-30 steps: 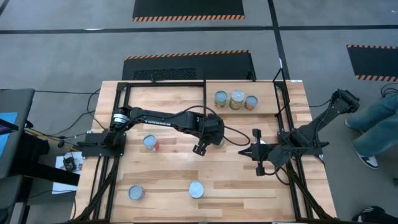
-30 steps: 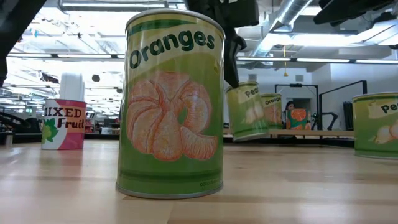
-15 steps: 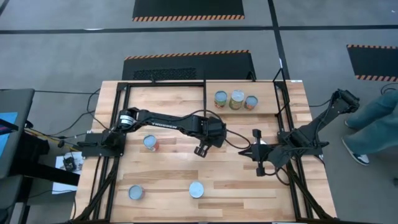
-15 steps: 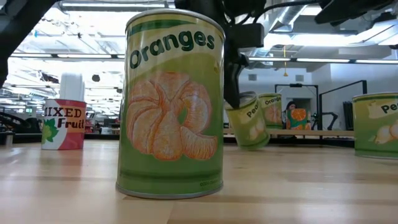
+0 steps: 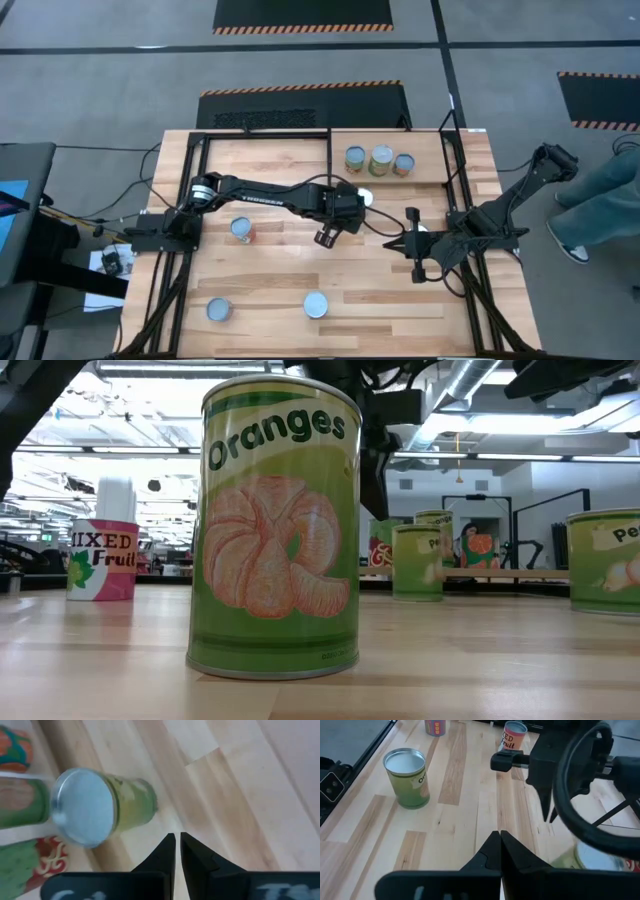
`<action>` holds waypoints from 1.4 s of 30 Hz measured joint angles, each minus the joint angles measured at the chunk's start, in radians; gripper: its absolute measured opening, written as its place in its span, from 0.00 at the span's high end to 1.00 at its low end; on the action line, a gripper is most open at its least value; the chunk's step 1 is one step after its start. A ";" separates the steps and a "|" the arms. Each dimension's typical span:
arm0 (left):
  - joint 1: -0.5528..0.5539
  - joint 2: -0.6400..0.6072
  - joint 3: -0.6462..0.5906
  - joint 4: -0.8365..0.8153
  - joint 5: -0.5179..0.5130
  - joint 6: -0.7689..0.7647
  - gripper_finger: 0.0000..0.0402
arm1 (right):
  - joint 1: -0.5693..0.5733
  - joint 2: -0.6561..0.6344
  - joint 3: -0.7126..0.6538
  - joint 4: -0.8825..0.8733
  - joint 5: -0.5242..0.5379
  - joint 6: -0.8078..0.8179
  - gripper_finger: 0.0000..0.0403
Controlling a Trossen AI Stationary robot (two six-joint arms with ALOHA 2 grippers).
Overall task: Pick and place cans onto a shelf
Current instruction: Put the left canned pears on the shelf
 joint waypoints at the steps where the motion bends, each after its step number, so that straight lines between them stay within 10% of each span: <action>1: 0.000 -0.006 0.000 -0.001 -0.013 0.001 0.96 | 0.000 0.000 0.000 0.000 0.000 0.000 0.97; 8: 0.040 -0.158 -0.103 0.088 0.164 -0.117 1.00 | -0.002 0.000 0.000 -0.035 0.036 -0.002 0.97; 19: 0.028 -0.617 -0.861 0.836 0.219 -0.301 1.00 | -0.147 0.007 -0.063 0.085 0.038 -0.077 0.98; 28: 0.006 -0.982 -1.334 1.299 0.204 -0.421 1.00 | -0.393 0.010 -0.039 0.130 -0.179 -0.088 0.95; 42: 0.010 -1.167 -1.526 1.370 0.099 -0.422 1.00 | -0.585 0.266 0.166 -0.188 -0.298 -0.260 0.68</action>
